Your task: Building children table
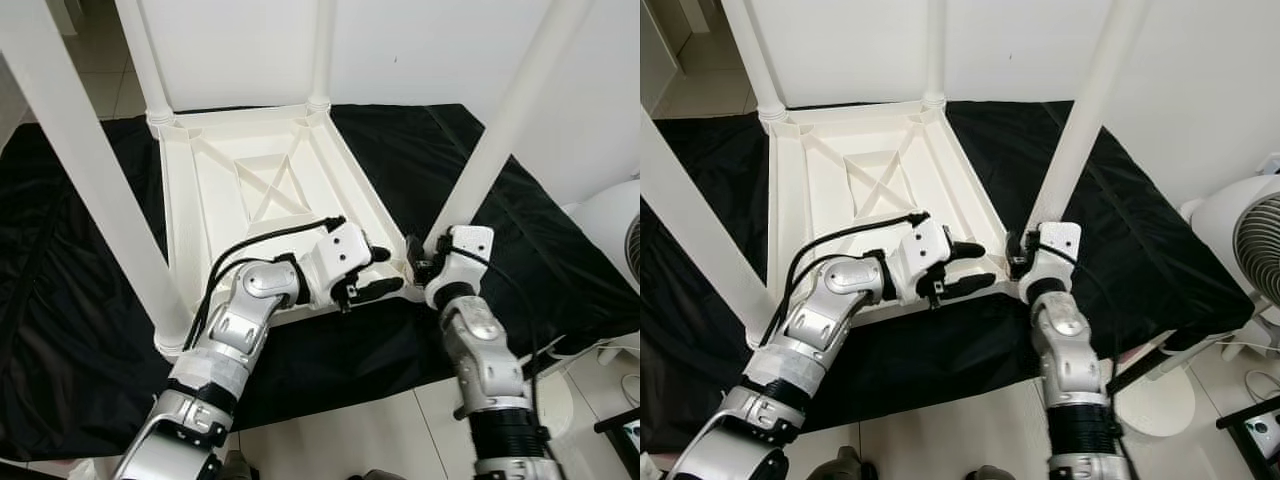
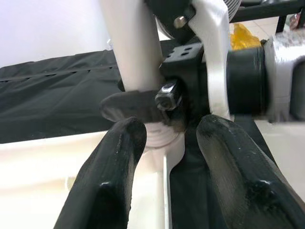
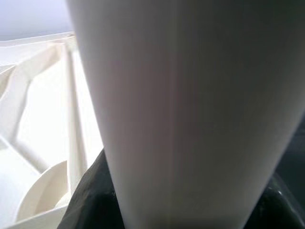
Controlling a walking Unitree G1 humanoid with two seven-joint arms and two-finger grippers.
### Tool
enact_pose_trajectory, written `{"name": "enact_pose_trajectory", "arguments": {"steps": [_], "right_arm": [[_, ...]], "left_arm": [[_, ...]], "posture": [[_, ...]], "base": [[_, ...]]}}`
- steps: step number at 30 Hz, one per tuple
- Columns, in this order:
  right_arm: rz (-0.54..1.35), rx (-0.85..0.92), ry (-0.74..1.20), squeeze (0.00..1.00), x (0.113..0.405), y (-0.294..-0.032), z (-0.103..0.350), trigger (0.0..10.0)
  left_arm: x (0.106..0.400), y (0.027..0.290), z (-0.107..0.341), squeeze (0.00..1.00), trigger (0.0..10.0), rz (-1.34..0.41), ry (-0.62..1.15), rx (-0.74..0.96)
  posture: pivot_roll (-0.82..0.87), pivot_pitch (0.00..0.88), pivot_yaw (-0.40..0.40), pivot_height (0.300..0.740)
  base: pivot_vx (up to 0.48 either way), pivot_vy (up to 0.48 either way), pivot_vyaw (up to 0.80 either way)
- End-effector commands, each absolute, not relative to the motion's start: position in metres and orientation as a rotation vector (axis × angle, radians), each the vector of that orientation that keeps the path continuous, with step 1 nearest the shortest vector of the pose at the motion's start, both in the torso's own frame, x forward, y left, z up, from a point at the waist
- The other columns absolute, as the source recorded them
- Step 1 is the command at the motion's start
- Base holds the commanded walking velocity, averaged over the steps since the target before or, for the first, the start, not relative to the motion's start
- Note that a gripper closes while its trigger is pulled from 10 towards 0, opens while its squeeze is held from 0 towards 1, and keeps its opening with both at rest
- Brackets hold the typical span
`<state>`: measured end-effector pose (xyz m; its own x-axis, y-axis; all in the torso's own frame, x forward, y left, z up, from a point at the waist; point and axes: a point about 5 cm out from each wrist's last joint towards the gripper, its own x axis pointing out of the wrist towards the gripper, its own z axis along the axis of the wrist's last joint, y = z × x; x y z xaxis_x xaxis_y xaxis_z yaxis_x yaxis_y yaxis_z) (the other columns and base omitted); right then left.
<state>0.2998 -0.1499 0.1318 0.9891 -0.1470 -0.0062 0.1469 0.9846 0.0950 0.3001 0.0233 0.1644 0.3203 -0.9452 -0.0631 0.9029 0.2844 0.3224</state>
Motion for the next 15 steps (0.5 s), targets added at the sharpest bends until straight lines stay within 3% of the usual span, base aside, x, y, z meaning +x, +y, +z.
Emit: {"name": "enact_pose_trajectory", "arguments": {"steps": [1, 9, 10, 11, 12, 15], "right_arm": [[-0.214, 0.137, 0.041, 0.0, 0.297, -0.152, 0.128, 10.0], [-0.2, 0.151, 0.038, 0.0, 0.295, -0.14, 0.131, 10.0], [-0.201, 0.142, 0.039, 0.38, 0.293, -0.144, 0.13, 10.0], [-0.201, 0.135, 0.041, 0.38, 0.292, -0.147, 0.129, 10.0], [-0.203, 0.129, 0.038, 1.0, 0.291, -0.15, 0.129, 10.0], [-0.196, 0.123, 0.028, 1.0, 0.289, -0.152, 0.13, 10.0]], "left_arm": [[0.305, 0.025, 0.168, 0.0, 10.0, -1.131, -0.17, 0.312], [0.303, 0.023, 0.168, 0.0, 10.0, -1.139, -0.171, 0.311], [0.304, 0.023, 0.168, 0.0, 10.0, -1.142, -0.172, 0.313], [0.304, 0.023, 0.168, 0.0, 10.0, -1.143, -0.173, 0.315], [0.304, 0.023, 0.168, 0.0, 10.0, -1.142, -0.174, 0.318], [0.304, 0.023, 0.168, 0.0, 10.0, -1.14, -0.173, 0.319]], "posture": [[0.0, 0.011, -0.04, 0.74], [-0.01, 0.006, -0.033, 0.74], [-0.01, 0.003, -0.033, 0.74], [-0.01, 0.003, -0.033, 0.74], [-0.01, 0.004, -0.035, 0.74], [-0.01, 0.005, -0.036, 0.74]], "base": [[0.0, 0.0, 0.0], [0.0, 0.0, 0.0], [0.0, 0.0, 0.0], [0.0, 0.0, 0.0], [0.0, 0.0, 0.0], [0.0, 0.0, 0.0]]}}
